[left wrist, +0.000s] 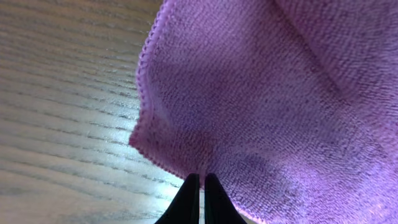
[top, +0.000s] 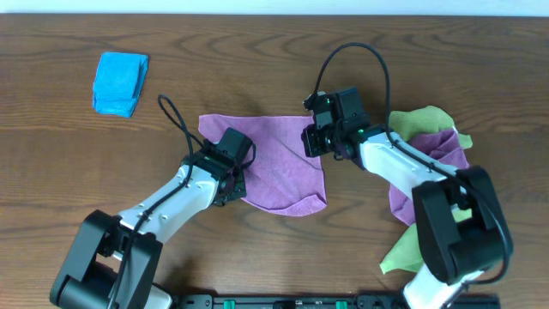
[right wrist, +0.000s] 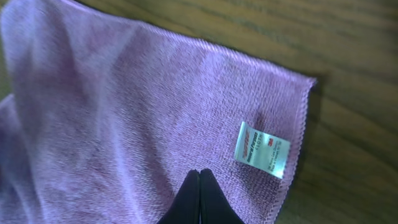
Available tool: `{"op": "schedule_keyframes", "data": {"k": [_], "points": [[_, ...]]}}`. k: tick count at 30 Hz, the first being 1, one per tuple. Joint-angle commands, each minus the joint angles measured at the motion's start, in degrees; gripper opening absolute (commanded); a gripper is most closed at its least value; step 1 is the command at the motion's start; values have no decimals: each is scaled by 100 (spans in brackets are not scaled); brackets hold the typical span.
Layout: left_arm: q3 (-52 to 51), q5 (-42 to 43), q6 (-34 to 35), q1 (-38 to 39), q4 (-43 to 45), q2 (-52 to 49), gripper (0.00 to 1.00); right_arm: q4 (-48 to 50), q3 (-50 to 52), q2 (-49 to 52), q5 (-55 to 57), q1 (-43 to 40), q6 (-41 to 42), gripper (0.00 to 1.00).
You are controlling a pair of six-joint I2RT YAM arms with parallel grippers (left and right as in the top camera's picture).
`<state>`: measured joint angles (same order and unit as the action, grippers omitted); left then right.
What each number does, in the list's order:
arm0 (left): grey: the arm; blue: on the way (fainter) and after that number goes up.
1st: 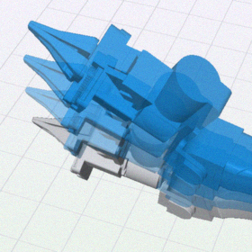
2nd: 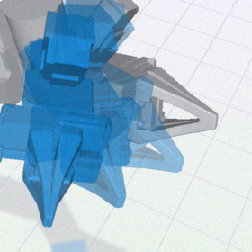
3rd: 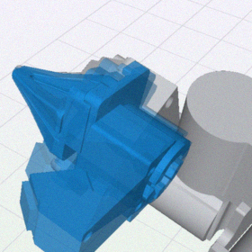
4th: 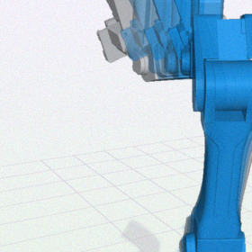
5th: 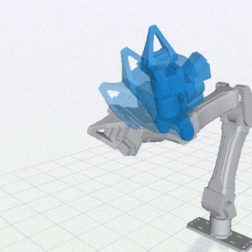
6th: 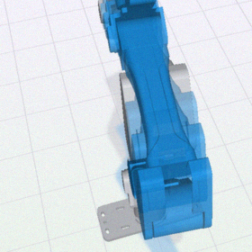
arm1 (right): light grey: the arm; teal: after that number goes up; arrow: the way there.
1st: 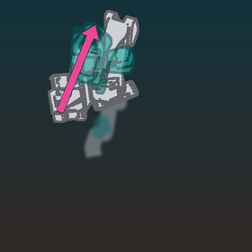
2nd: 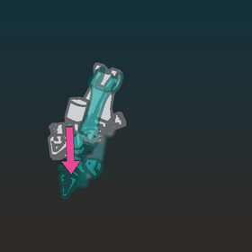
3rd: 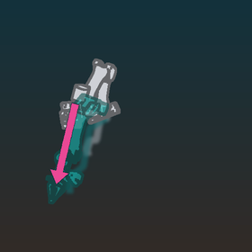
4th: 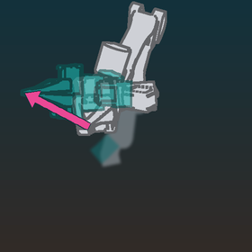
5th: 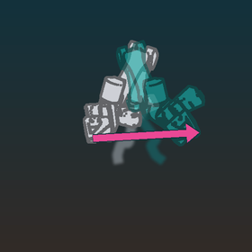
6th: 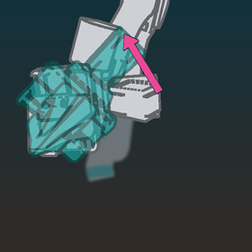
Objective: Fold the cloth
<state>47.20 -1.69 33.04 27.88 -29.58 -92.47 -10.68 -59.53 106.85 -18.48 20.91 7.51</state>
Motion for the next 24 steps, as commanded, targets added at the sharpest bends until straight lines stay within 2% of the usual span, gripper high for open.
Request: {"op": "schedule_keyframes", "data": {"k": [1,13,24], "points": [[-175,-26,153,0,164,28,6,74,-50,199,-63,-26,83,1],[-297,-173,175,0,238,28,6,352,-50,586,-57,-22,188,1],[-323,-127,595,2,-645,28,6,356,-407,1032,658,-151,608,1]]}}
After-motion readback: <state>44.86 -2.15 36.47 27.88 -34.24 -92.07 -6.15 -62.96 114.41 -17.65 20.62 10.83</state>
